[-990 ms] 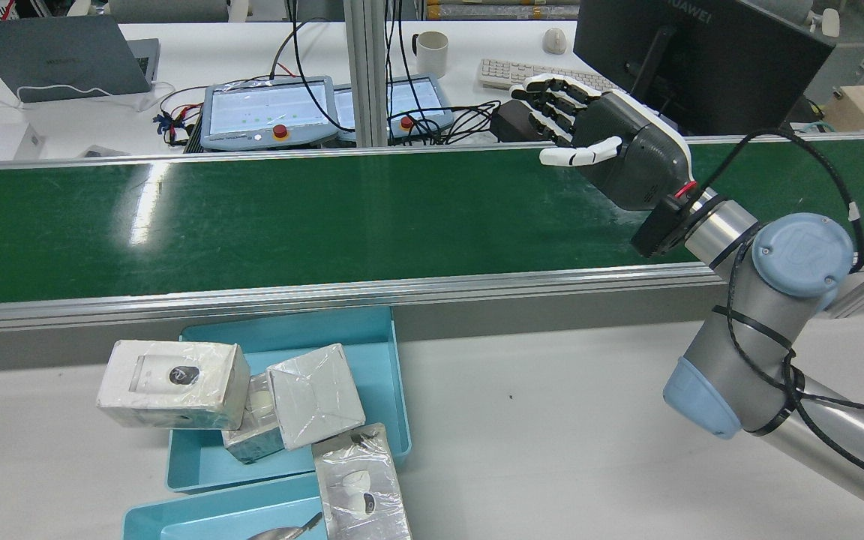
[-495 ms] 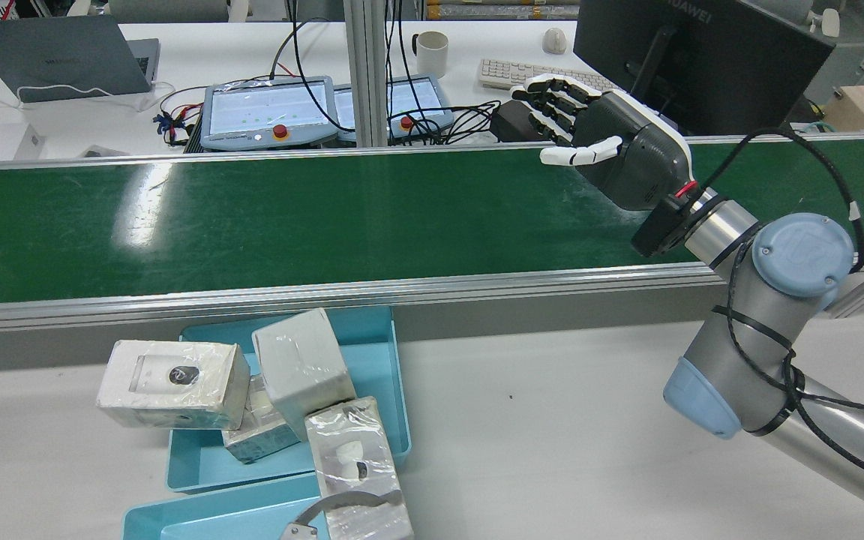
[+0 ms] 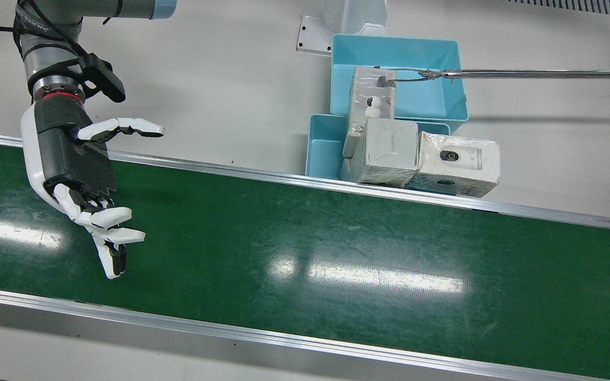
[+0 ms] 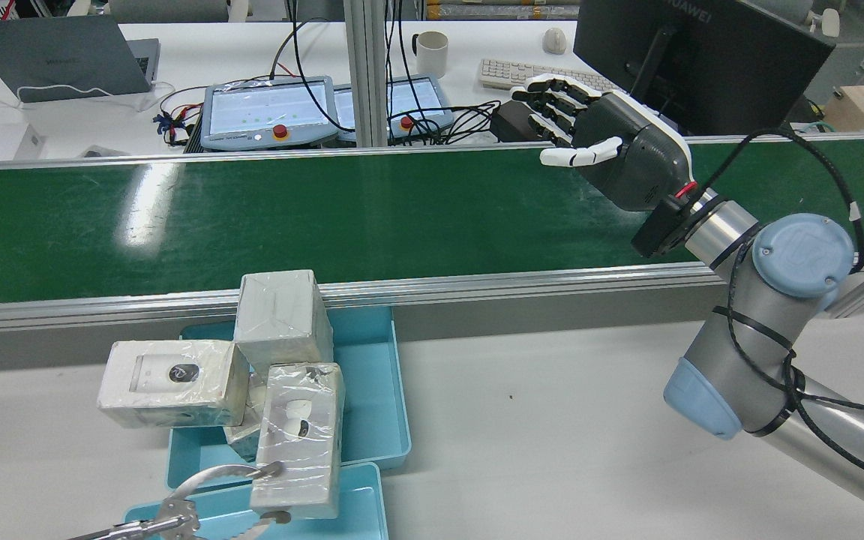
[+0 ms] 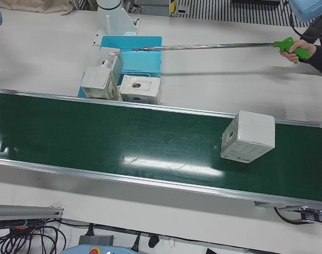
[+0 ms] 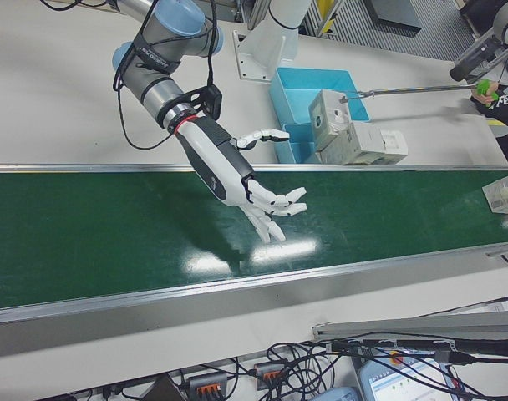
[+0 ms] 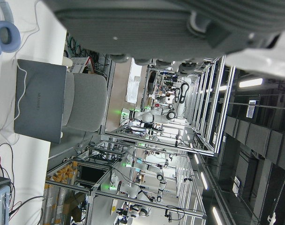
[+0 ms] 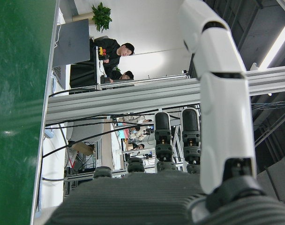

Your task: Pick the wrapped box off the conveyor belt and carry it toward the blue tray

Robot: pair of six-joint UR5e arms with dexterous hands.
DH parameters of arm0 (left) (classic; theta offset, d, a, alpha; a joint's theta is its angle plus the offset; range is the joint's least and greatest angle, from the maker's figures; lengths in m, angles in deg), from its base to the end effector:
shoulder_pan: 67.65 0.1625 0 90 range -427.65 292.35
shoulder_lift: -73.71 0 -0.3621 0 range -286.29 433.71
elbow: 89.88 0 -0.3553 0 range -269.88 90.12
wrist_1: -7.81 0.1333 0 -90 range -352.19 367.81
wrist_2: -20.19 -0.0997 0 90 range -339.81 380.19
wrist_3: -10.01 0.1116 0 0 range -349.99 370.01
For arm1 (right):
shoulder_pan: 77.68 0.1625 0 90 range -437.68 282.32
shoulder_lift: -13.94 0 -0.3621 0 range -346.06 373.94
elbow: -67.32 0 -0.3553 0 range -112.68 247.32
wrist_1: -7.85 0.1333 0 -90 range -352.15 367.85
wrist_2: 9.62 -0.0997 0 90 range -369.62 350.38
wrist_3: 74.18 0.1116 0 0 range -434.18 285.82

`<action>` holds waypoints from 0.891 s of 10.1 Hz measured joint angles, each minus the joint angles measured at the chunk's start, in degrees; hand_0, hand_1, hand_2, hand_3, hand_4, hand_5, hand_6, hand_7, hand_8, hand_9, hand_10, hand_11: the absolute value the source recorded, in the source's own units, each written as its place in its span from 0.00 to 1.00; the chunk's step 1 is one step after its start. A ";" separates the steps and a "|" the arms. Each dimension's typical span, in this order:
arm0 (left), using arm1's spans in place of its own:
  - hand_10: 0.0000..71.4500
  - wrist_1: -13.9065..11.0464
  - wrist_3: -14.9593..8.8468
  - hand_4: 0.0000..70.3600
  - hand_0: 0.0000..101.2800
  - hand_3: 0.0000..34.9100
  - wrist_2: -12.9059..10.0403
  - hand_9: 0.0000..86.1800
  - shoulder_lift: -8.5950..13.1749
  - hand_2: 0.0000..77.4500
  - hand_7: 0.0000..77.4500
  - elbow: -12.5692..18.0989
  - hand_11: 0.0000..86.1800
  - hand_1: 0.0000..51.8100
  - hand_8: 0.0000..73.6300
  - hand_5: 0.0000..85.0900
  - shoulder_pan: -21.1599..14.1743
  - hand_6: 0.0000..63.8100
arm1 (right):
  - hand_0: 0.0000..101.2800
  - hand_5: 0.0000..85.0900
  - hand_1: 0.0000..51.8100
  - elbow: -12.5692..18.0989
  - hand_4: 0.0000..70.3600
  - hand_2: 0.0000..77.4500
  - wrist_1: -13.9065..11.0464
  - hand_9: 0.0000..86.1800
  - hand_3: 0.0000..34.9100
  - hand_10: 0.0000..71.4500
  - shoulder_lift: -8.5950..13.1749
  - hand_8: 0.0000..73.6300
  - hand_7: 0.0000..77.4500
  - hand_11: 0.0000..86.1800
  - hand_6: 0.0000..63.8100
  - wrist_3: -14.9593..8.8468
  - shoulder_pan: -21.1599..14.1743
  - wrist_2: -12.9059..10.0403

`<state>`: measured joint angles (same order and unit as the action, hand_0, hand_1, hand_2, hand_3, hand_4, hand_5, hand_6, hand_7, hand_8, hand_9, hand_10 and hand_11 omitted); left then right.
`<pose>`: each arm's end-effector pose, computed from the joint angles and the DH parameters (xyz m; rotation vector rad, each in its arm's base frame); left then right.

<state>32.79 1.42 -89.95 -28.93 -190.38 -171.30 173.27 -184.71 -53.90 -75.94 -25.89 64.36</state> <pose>-0.2120 -0.4707 0.4792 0.2960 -2.1439 2.2299 -0.2149 -0.5383 0.3223 -0.5760 -2.4645 1.6147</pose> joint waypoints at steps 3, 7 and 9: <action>0.01 0.00 0.00 0.00 0.00 0.00 0.00 0.00 0.00 0.01 0.01 0.00 0.00 0.00 0.00 0.01 0.00 0.00 | 0.50 0.40 0.37 -0.03 0.19 0.27 0.03 0.08 0.34 0.00 0.00 0.01 0.34 0.02 0.09 0.00 -0.11 -0.24; 0.00 0.00 0.00 0.00 0.00 0.00 0.00 0.00 0.00 0.01 0.01 0.00 0.00 0.00 0.00 0.01 0.00 0.00 | 0.50 0.40 0.36 -0.03 0.19 0.27 0.08 0.08 0.37 0.00 0.00 0.01 0.34 0.02 0.09 -0.04 -0.28 -0.33; 0.00 0.00 0.00 0.00 0.00 0.00 0.00 0.00 0.00 0.01 0.00 0.00 0.00 0.00 0.00 0.01 0.00 0.00 | 0.50 0.40 0.36 -0.04 0.19 0.27 0.17 0.08 0.37 0.00 0.01 0.01 0.34 0.02 0.09 -0.17 -0.43 -0.33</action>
<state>32.79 1.42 -89.95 -28.93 -190.38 -171.29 173.23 -184.55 -53.89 -76.10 -26.32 64.03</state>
